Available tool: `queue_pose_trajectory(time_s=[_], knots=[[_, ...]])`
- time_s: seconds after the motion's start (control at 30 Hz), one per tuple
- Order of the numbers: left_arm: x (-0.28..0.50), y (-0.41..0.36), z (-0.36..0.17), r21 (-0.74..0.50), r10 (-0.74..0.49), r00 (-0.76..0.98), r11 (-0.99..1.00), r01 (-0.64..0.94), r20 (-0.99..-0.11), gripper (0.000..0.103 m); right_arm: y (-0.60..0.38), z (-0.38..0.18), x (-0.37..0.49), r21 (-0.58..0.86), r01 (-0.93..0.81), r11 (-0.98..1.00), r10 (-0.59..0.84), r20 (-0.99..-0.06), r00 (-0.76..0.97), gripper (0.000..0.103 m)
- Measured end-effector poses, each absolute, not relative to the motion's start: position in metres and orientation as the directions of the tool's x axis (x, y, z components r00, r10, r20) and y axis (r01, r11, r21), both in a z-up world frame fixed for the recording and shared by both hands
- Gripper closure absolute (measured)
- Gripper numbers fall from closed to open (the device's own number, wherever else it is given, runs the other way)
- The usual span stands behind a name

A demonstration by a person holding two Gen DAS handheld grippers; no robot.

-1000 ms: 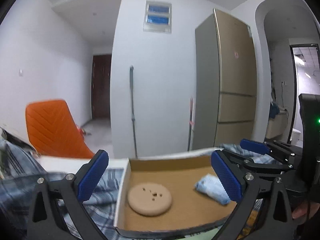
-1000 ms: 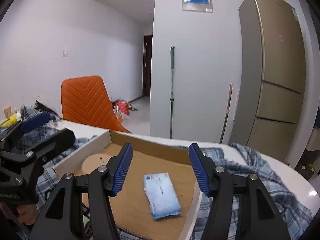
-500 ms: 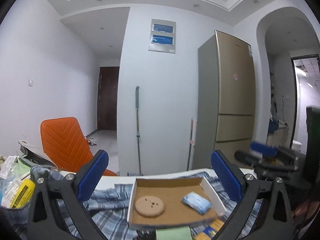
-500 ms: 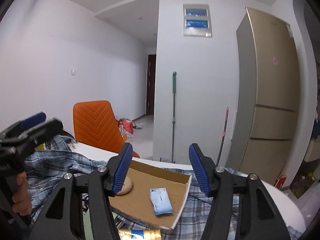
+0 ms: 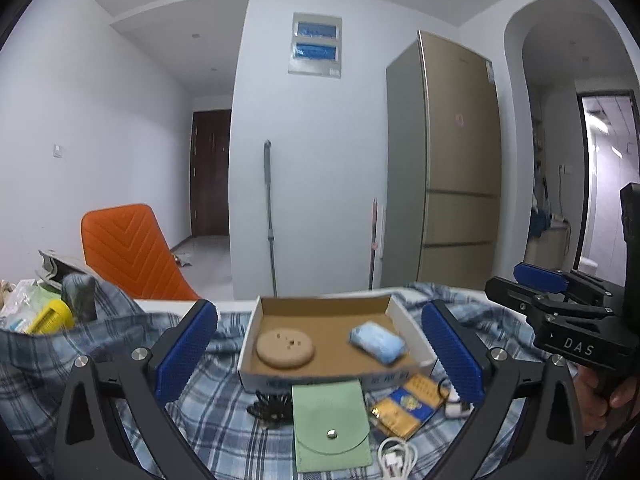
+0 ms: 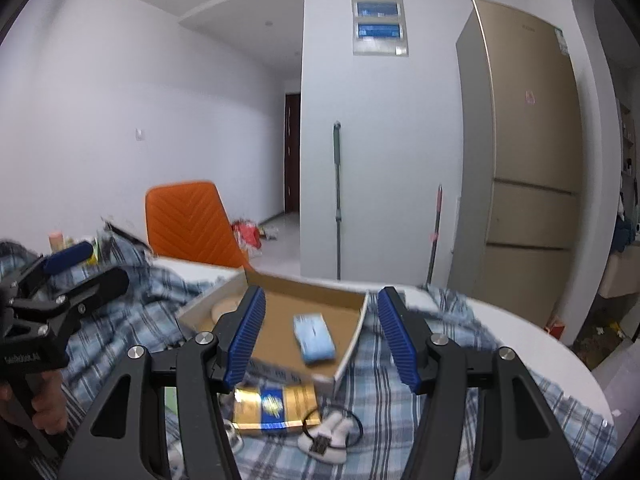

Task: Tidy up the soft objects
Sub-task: 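Move the right gripper to the white rabbit cable holder and grasp it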

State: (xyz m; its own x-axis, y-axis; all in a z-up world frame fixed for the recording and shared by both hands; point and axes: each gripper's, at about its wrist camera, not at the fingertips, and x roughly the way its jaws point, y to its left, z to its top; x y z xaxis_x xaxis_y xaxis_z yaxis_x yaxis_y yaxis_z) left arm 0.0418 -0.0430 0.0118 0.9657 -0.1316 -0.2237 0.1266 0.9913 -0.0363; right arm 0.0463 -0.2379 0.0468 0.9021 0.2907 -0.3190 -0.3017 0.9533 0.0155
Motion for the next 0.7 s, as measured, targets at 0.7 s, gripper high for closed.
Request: queue_pose_trajectory(time_s=[0.7], knots=[[0.069, -0.052, -0.016, -0.012, -0.138, 0.925, 0.990, 0.144, -0.353, 0.000, -0.241, -0.033, 0.102, 0.035, -0.287, 0.957, 0.208, -0.773, 0.599, 0.034]])
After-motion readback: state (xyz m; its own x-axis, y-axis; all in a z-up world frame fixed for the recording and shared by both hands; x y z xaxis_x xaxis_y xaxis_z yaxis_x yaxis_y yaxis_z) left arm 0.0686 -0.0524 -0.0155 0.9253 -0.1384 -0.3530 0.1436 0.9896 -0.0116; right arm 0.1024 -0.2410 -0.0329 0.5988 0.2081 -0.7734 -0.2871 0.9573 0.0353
